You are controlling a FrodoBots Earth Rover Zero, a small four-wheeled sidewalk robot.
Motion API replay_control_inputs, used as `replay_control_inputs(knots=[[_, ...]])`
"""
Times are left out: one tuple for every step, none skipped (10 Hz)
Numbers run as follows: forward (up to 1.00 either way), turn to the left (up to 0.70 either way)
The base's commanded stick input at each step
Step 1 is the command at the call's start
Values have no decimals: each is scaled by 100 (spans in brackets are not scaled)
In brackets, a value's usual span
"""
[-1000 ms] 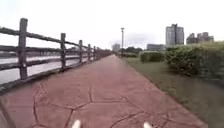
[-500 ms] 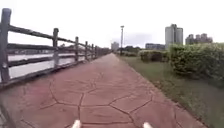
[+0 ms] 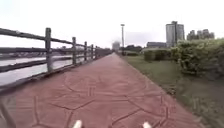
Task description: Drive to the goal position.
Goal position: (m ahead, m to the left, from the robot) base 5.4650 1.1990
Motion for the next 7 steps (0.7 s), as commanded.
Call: replay_control_inputs(knots=[[85,8],[85,8],[85,8],[85,8],[85,8],[85,8],[85,8]])
